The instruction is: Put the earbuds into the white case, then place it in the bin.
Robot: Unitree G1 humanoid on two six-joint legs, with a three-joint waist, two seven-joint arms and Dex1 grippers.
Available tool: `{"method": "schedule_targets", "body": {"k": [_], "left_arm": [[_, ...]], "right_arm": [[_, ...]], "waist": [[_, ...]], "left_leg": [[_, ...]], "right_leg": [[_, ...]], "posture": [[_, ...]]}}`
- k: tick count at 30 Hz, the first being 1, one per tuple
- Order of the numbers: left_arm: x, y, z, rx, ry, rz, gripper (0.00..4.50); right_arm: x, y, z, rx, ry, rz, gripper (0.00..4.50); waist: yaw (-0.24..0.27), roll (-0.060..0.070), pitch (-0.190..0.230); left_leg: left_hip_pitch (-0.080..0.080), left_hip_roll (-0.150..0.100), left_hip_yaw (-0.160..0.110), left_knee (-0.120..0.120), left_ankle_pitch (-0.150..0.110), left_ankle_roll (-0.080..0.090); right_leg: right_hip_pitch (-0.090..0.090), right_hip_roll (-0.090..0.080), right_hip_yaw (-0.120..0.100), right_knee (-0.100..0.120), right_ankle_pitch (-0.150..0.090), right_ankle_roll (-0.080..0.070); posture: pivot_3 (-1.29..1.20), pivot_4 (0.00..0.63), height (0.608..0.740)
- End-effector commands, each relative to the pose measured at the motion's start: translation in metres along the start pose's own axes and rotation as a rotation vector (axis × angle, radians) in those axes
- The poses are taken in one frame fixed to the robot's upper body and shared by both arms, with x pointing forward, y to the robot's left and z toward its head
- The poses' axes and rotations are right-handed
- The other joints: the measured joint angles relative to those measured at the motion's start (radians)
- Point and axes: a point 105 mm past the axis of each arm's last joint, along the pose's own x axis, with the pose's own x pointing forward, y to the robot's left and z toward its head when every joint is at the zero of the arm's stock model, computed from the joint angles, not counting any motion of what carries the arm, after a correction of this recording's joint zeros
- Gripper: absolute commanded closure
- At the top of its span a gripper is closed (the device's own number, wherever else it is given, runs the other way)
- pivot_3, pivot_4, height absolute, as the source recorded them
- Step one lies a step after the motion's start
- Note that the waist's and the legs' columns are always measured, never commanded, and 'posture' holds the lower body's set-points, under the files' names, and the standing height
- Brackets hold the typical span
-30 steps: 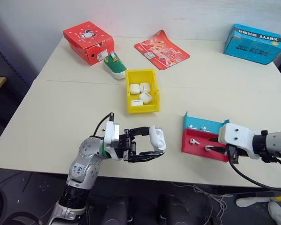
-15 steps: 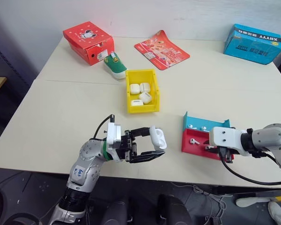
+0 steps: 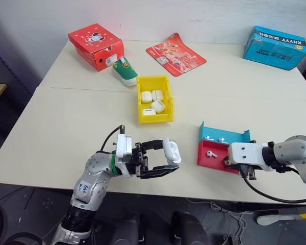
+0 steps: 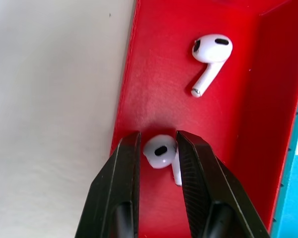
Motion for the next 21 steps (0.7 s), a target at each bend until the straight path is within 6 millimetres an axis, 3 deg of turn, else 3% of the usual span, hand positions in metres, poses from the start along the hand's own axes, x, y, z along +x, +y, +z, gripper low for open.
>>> {"method": "schedule_targets", "body": {"k": [1,21], "left_arm": [[0.003,-0.005,0.011,0.034,-0.032,-0.021,1.7],[0.002,-0.004,0.012,0.035,-0.032,-0.011,1.7]], "right_arm": [[-0.004,-0.004,0.001,-0.07,0.008,0.004,3.38],[-0.002,-0.002,-0.009,-0.163,0.035,0.069,3.38]], "waist": [[0.0,0.0,0.0],[0.0,0.0,0.0]], "left_leg": [[0.0,0.0,0.0,0.0,0.0,0.0],[0.0,0.0,0.0,0.0,0.0,0.0]], "right_leg": [[0.0,0.0,0.0,0.0,0.0,0.0],[0.0,0.0,0.0,0.0,0.0,0.0]], "posture": [[0.0,0.15,0.74],[0.0,0.15,0.74]]}}
